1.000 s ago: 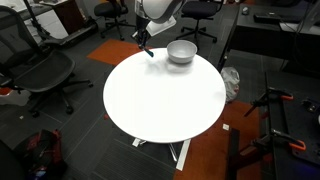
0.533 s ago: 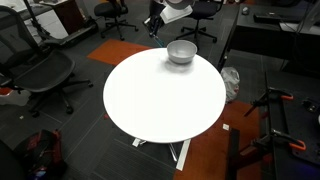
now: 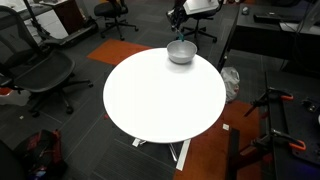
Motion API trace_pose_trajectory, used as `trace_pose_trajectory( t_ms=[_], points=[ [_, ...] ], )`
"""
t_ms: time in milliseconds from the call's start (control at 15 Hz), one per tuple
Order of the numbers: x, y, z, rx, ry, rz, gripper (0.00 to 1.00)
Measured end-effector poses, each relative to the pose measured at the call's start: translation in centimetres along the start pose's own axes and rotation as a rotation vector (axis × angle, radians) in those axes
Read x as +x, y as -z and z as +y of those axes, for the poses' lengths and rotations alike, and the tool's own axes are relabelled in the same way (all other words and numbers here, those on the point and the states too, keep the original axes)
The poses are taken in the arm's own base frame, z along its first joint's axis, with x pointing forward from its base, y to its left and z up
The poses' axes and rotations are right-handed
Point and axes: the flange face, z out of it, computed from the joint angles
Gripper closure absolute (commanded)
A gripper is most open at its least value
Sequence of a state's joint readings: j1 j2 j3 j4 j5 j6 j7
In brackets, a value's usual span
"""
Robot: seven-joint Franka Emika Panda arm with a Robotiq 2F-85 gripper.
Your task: Pick the pen on the table and put it in the bowl
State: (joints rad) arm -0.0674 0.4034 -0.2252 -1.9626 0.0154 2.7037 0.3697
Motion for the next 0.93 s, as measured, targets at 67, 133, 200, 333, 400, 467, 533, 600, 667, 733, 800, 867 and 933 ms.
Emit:
trace_pose_trajectory(
  t_ms=[67,133,200,333,400,467,533,600,667,733,800,867,933],
  points=[
    [-0.1,-0.1,0.8,-0.008,-0.023,-0.004,0.95],
    [-0.2,-0.3,1.5,-0.015,-0.045,-0.008,0.95],
    [-0.2,-0.4,2.0,-0.022,-0.061,-0.01,0.95],
    [-0.1,-0.8,2.9,-0.031,-0.094,-0.013,0.95],
    [0.0,-1.0,3.3,-0.032,-0.109,-0.017,0.95],
    [0.0,-1.3,3.7,-0.032,-0.124,-0.022,0.95],
    [0.0,-1.7,4.2,-0.032,-0.142,-0.028,0.95],
    [0.0,-2.1,4.5,-0.032,-0.156,-0.034,0.95],
    [-0.1,-2.6,4.8,-0.032,-0.17,-0.041,0.95],
    [-0.1,-3.1,5.0,-0.032,-0.184,-0.048,0.95],
    [-0.1,-3.7,5.2,-0.033,-0.197,-0.055,0.95],
    [-0.2,-4.3,5.4,-0.033,-0.208,-0.061,0.95],
    [-0.2,-4.8,5.4,-0.033,-0.216,-0.066,0.95]
  ],
)
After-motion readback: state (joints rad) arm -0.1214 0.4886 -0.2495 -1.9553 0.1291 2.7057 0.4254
